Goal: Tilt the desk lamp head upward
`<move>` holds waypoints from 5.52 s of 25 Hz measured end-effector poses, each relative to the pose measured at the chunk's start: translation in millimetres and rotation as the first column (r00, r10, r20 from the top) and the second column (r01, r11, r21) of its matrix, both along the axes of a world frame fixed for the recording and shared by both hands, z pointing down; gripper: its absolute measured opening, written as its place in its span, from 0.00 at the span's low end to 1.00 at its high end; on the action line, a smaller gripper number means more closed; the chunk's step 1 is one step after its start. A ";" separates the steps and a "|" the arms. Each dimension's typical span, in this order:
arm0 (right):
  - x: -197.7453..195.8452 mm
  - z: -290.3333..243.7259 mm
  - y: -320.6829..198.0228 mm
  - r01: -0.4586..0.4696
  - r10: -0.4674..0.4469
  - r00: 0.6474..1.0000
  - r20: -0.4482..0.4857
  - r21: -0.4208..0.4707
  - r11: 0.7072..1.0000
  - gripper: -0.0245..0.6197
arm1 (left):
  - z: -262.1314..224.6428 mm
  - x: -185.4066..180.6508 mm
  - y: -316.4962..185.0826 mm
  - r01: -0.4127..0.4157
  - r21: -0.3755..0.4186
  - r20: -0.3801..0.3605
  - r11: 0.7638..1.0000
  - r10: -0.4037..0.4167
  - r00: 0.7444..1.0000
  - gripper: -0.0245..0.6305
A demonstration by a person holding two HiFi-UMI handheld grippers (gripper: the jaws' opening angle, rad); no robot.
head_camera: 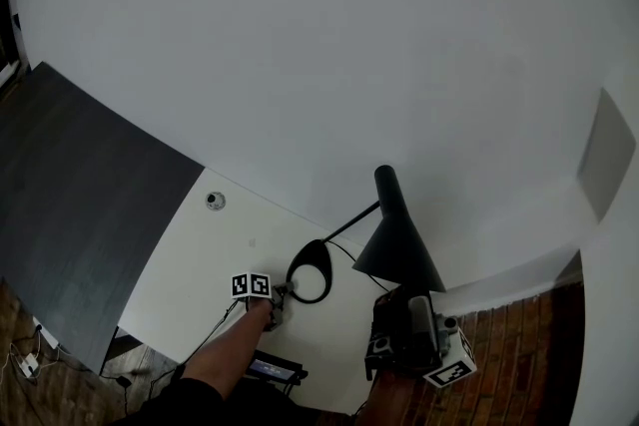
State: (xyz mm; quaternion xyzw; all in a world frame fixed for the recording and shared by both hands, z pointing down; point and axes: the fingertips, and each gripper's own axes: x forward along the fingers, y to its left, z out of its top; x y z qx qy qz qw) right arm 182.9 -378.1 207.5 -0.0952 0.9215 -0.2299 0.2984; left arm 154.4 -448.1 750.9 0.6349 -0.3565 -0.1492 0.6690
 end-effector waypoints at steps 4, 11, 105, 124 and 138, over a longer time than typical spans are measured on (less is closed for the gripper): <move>-3.6 -1.6 1.9 -0.005 0.005 1.000 -0.013 0.005 1.000 0.28 | -2.2 1.7 0.7 -0.012 0.004 -0.012 1.000 0.012 1.000 0.06; -15.7 3.4 9.7 -0.003 0.004 0.999 -0.051 0.023 1.000 0.28 | -19.5 16.3 -13.6 -0.094 0.068 0.026 0.993 0.092 0.995 0.06; -12.8 -48.8 -46.2 0.181 -0.060 0.941 0.334 -0.345 0.921 0.28 | -3.0 27.1 1.1 -0.234 -0.070 0.081 0.970 0.240 0.968 0.05; -35.5 23.7 -22.2 0.113 -0.110 0.993 0.029 -0.337 0.935 0.28 | -11.6 11.3 2.4 -0.130 -0.037 -0.042 0.991 0.128 0.991 0.05; -10.3 106.2 -10.7 0.061 -0.091 0.994 -0.053 -0.413 0.909 0.28 | -241.8 -23.6 20.2 -0.054 0.472 -0.124 0.880 0.127 0.984 0.05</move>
